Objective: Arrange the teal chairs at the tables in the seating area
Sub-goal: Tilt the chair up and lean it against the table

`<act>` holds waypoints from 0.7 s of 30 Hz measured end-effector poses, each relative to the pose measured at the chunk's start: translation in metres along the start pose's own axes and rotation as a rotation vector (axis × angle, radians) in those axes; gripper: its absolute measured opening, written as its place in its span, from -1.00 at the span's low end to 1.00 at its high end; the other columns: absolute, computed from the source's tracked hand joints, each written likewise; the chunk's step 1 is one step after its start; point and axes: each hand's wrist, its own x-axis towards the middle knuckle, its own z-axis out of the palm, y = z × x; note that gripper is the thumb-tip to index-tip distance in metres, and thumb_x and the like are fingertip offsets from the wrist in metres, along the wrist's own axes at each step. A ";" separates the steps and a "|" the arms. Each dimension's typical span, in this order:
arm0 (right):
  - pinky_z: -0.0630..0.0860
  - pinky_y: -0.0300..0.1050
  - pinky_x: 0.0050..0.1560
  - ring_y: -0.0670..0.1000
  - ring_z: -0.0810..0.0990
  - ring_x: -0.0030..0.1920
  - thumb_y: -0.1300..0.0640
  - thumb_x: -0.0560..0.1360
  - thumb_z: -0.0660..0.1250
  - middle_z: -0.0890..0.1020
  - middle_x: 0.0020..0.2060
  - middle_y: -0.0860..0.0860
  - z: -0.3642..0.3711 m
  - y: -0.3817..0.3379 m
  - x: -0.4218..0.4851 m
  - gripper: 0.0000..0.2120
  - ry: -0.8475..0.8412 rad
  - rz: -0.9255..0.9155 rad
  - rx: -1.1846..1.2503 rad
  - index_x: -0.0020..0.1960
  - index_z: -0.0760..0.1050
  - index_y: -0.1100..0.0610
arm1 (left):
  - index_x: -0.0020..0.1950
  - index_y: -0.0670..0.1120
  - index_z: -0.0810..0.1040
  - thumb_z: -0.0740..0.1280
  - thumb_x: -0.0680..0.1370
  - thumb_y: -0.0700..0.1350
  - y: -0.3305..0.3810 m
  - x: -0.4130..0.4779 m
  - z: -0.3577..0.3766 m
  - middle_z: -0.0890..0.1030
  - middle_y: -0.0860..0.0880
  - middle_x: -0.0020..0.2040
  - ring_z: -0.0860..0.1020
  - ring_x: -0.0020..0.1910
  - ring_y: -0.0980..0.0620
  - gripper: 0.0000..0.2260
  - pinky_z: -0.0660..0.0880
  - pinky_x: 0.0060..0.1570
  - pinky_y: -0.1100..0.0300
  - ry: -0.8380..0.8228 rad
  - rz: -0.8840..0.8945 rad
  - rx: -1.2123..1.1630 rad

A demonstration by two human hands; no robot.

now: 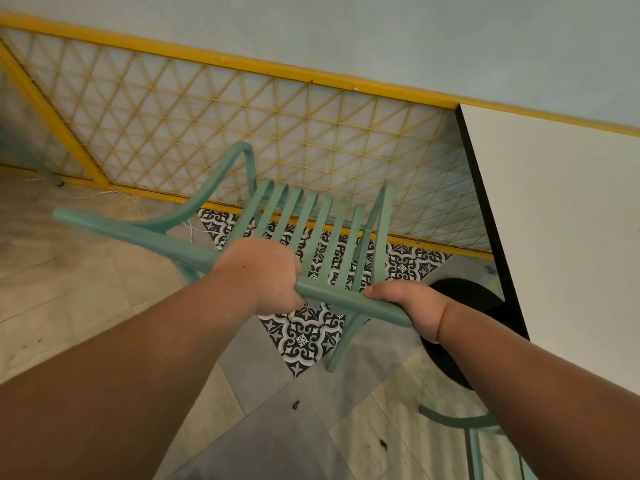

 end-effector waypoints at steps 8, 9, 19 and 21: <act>0.43 0.06 0.36 0.04 0.59 0.13 -0.35 0.54 0.25 0.65 0.11 0.04 0.040 -0.022 -0.020 -0.52 -0.080 -0.036 -0.203 0.13 0.68 -0.01 | -0.29 0.07 0.53 0.32 0.42 0.20 -0.038 -0.015 0.003 0.55 0.08 -0.35 0.53 -0.30 0.11 -0.78 0.53 -0.28 0.16 -0.005 0.035 0.079; 0.42 0.03 0.35 0.05 0.57 0.15 -0.28 0.61 0.21 0.64 0.14 0.05 0.045 -0.023 -0.021 -0.55 -0.098 -0.056 -0.227 0.18 0.66 0.02 | -0.29 0.07 0.54 0.32 0.41 0.20 -0.045 -0.017 0.004 0.54 0.07 -0.36 0.53 -0.30 0.11 -0.77 0.54 -0.27 0.16 -0.009 0.035 0.086; 0.34 -0.17 0.08 -0.01 0.47 0.12 -0.14 0.72 0.07 0.55 0.21 0.06 0.096 -0.038 -0.023 -0.60 -0.220 -0.126 -0.308 0.36 0.53 0.02 | -0.30 0.02 0.50 0.15 0.26 0.25 -0.093 -0.030 0.015 0.50 0.04 -0.37 0.54 -0.24 0.01 -0.67 0.50 -0.27 0.17 0.021 0.051 0.179; 0.28 -0.22 0.10 -0.04 0.41 0.14 -0.10 0.74 0.04 0.51 0.24 0.05 0.103 -0.041 -0.023 -0.62 -0.239 -0.147 -0.329 0.41 0.49 -0.02 | -0.27 0.03 0.54 0.12 0.23 0.27 -0.102 -0.031 0.018 0.55 0.04 -0.33 0.57 -0.22 0.02 -0.62 0.53 -0.26 0.17 0.040 0.039 0.177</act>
